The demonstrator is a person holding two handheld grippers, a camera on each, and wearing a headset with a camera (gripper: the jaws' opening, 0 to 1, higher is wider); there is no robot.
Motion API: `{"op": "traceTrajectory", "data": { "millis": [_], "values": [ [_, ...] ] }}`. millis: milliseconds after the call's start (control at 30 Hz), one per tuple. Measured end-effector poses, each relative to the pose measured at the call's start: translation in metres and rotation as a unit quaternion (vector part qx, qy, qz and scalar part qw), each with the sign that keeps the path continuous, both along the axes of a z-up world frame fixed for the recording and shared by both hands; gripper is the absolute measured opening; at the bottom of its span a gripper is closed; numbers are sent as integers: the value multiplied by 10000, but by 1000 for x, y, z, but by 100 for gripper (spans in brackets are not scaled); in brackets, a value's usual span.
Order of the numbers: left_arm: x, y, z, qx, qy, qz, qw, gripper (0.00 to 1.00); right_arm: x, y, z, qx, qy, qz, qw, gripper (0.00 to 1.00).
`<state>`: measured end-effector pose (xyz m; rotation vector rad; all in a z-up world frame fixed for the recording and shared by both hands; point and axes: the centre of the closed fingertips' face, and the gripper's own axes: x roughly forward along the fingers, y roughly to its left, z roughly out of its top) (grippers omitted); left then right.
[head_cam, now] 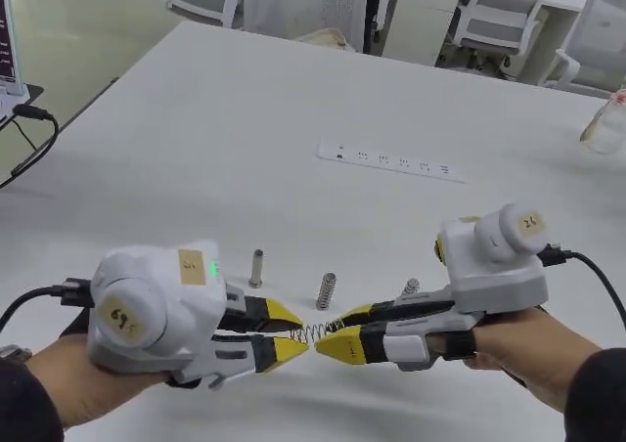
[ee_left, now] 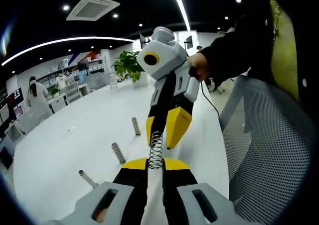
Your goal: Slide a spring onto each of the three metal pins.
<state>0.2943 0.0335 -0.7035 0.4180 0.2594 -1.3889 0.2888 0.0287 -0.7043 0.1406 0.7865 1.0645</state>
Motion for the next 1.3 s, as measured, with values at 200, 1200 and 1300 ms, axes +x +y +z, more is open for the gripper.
{"op": "traceTrajectory", "data": {
  "millis": [200,1200,1300],
  "values": [
    [-1,-2,-1,23,7,-31,10000,2,-1,2,5,-100,-83,121,9998,12],
    [-7,-6,0,11,18,-75,10000,2,-3,15,6,-809,-308,721,9936,9],
    [-7,-6,-1,31,28,-69,10000,2,-3,15,5,-888,-318,773,9925,9]
  ]
}}
